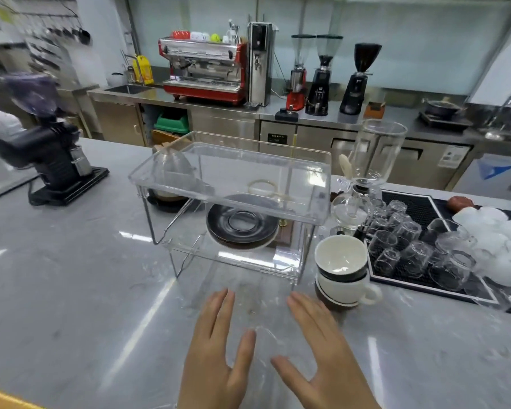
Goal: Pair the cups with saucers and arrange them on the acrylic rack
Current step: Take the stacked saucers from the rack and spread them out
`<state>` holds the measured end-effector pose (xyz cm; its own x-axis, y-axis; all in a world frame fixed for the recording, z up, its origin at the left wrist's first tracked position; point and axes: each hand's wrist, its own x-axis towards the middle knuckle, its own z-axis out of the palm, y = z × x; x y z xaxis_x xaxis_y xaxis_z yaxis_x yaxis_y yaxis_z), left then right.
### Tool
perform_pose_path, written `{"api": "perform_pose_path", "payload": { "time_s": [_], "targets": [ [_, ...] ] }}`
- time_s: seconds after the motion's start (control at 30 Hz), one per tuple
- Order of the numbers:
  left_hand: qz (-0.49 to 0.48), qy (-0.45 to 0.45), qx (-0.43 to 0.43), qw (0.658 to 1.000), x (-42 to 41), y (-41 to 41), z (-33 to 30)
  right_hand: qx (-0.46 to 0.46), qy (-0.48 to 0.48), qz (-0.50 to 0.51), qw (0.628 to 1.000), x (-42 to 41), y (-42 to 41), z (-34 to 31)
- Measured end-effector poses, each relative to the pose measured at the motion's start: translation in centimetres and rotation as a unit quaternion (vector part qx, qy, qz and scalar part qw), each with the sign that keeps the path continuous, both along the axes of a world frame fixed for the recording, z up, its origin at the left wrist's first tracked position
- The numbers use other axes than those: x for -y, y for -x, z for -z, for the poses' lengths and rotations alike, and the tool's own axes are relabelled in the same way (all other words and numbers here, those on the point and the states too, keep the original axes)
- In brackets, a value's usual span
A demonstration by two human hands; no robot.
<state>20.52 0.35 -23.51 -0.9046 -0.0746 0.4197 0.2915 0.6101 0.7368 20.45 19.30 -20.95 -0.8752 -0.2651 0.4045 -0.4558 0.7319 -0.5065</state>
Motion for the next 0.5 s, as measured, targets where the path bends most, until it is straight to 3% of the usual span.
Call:
{"api": "perform_pose_path", "payload": {
  "time_s": [0.23, 0.5],
  "targets": [
    [-0.01, 0.042, -0.016, 0.999, 3.7, 3.0, -0.2, -0.001, 0.034, -0.013, 0.999, 5.3, 2.4, -1.6],
    [-0.002, 0.07, 0.01, 0.998, 6.3, 7.8, -1.6, 0.037, 0.039, 0.071, 0.996, 7.8, 7.7, -2.6]
  ]
}}
